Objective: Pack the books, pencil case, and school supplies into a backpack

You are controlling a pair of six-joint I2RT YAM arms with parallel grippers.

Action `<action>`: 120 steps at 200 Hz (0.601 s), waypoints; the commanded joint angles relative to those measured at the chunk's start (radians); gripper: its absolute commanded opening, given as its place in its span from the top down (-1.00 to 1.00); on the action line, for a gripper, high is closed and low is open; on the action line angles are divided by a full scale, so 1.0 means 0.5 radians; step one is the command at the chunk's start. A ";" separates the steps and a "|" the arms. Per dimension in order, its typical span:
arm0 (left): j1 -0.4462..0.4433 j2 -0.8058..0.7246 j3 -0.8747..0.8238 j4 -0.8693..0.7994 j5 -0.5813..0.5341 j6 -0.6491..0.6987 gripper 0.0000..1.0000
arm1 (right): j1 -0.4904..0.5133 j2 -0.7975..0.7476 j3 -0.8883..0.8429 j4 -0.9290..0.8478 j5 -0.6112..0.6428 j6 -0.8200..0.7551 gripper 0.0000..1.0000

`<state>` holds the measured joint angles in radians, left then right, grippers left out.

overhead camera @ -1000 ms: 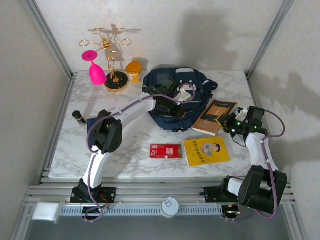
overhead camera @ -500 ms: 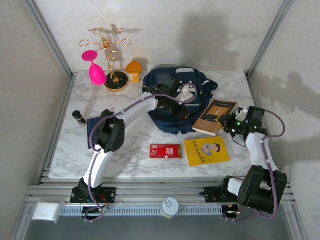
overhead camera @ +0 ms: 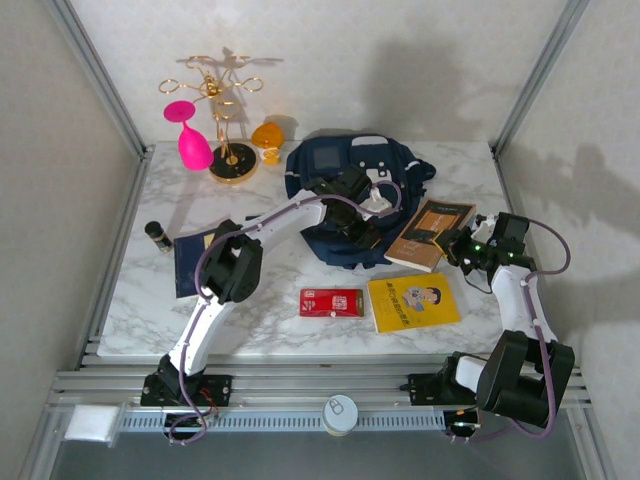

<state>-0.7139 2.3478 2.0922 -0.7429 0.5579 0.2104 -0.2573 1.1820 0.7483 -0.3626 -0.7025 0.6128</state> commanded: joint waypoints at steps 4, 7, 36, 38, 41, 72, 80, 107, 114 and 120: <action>0.034 0.002 0.086 -0.052 0.025 0.009 0.47 | 0.004 -0.005 0.019 0.085 -0.051 -0.041 1.00; 0.035 0.001 0.086 -0.049 0.028 0.006 0.47 | 0.004 -0.007 0.019 0.087 -0.050 -0.041 1.00; 0.064 -0.017 0.082 -0.033 0.090 -0.006 0.41 | 0.005 -0.004 0.019 0.092 -0.053 -0.038 1.00; 0.068 -0.017 0.080 -0.031 0.092 -0.009 0.41 | 0.004 -0.003 0.019 0.091 -0.054 -0.038 1.00; 0.071 -0.019 0.080 -0.030 0.093 -0.011 0.41 | 0.004 -0.002 0.019 0.091 -0.055 -0.038 1.00; 0.078 0.009 0.070 -0.020 0.102 -0.028 0.45 | 0.002 0.006 0.021 0.093 -0.053 -0.045 1.00; 0.078 0.016 0.067 -0.023 0.102 -0.028 0.47 | 0.004 0.008 0.019 0.092 -0.052 -0.045 1.00; 0.087 0.014 0.047 0.013 0.108 -0.046 0.54 | 0.005 0.007 0.016 0.091 -0.053 -0.049 1.00; 0.089 0.014 0.046 0.019 0.110 -0.046 0.56 | 0.003 0.007 0.013 0.093 -0.055 -0.051 1.00; 0.090 0.013 0.044 0.027 0.105 -0.046 0.59 | 0.005 0.006 0.011 0.094 -0.054 -0.051 1.00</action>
<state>-0.6807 2.3478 2.1063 -0.7414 0.5922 0.1997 -0.2573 1.1893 0.7483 -0.3626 -0.7025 0.6128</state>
